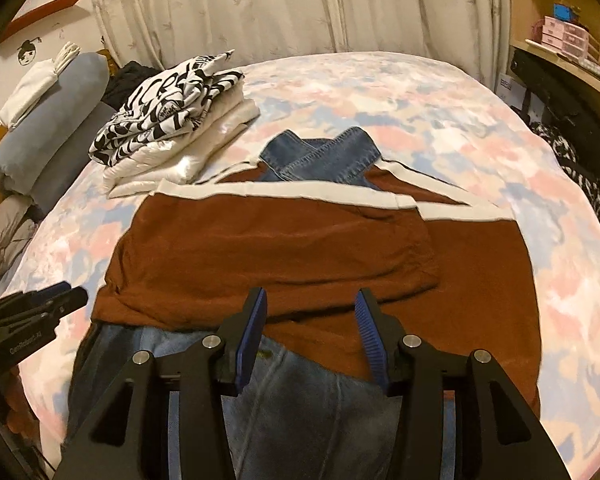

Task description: Fold large clothes

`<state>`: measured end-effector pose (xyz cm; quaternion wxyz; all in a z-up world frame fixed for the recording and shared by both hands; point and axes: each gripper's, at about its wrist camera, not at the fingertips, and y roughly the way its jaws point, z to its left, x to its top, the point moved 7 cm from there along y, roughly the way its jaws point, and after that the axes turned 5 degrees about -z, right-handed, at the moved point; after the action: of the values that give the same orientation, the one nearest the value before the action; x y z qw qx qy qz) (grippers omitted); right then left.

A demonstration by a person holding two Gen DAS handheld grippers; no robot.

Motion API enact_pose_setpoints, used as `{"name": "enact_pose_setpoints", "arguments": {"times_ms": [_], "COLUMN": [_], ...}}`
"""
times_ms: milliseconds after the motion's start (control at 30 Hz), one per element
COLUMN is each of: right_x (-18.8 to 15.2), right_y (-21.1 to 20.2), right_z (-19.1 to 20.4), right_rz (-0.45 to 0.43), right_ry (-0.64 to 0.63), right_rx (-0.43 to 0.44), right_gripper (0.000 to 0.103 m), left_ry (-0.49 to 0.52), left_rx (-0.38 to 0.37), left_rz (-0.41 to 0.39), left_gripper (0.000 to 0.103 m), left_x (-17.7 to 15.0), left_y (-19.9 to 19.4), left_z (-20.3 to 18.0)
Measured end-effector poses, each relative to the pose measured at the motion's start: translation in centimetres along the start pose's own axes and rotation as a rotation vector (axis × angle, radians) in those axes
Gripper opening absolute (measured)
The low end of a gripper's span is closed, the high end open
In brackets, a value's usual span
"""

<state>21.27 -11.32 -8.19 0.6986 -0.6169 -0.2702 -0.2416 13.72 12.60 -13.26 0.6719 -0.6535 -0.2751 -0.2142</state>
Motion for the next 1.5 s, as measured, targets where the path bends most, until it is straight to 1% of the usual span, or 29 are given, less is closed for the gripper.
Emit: {"name": "enact_pose_setpoints", "arguments": {"times_ms": [67,133,200,267,400,433,500,567,633,667,700,733,767,833,933,1000,1067,1133,1300,1500], "right_x": [1.2,2.5,3.8,4.9,6.0,6.1,6.2,6.2,6.0,6.0,6.0,5.9,5.8,5.7,5.6,5.5,5.6,5.4,4.9,3.8], "right_y": [0.9,2.4,4.5,7.3,12.8,14.2,16.6,18.8,20.1,20.4,20.5,20.5,20.5,20.5,20.4,19.7,19.0,17.4,13.8,9.2], "right_z": [0.5,1.1,1.4,1.7,1.3,0.8,-0.4,-3.0,-5.9,-7.6,-8.5,-9.5,-10.2,-10.7,-10.3,-9.7,-9.2,-8.4,-7.1,-6.4], "right_rz": [-0.003,0.000,0.013,0.031,0.077,0.092,0.111,0.134,0.138,0.132,0.126,0.121,0.121,0.115,0.122,0.129,0.131,0.120,0.106,0.093], "right_ry": [-0.007,-0.004,0.003,0.012,0.029,0.037,0.046,0.061,0.093,0.121,0.144,0.170,0.174,0.142,0.089,0.074,0.081,0.092,0.099,0.103], "right_rx": [0.012,0.035,0.051,0.054,0.055,0.049,0.015,-0.042,-0.087,-0.079,-0.050,-0.002,0.014,0.018,-0.014,-0.031,-0.015,0.006,0.059,0.075], "right_gripper": [0.047,0.047,0.047,0.047,0.046,0.046,0.046,0.046,0.046,0.046,0.044,0.035,0.029,0.029,0.032,0.035,0.051,0.056,0.056,0.057], "left_ry": [0.012,0.018,0.016,-0.002,-0.046,-0.055,-0.062,-0.062,-0.064,-0.068,-0.074,-0.082,-0.088,-0.081,-0.059,-0.058,-0.066,-0.071,-0.049,-0.029], "left_rx": [0.013,0.016,0.016,0.000,0.002,0.009,0.024,0.036,0.060,0.068,0.059,0.041,0.029,0.031,0.057,0.068,0.067,0.057,0.050,0.041], "left_rz": [-0.021,-0.024,0.003,0.055,0.140,0.148,0.136,0.113,0.096,0.089,0.085,0.086,0.082,0.070,0.068,0.078,0.086,0.084,0.063,0.047], "left_gripper": [0.039,0.039,0.039,0.039,0.039,0.039,0.039,0.039,0.039,0.039,0.039,0.039,0.039,0.039,0.039,0.039,0.039,0.039,0.039,0.039], "left_x": [1.8,3.2,4.4,5.3,5.9,6.1,6.6,7.2,7.7,7.9,7.9,7.8,7.8,7.8,7.9,8.0,7.9,7.8,7.4,6.0], "left_y": [1.5,3.4,6.2,9.9,16.1,17.3,19.4,20.4,21.0,21.3,21.6,21.8,21.9,22.0,21.7,21.4,20.8,19.7,16.5,11.5], "left_z": [-0.5,-0.9,-1.2,-1.5,-1.0,-0.6,0.3,1.3,2.6,3.1,3.6,3.9,4.0,4.0,3.7,3.6,3.5,3.5,3.3,3.2]}}
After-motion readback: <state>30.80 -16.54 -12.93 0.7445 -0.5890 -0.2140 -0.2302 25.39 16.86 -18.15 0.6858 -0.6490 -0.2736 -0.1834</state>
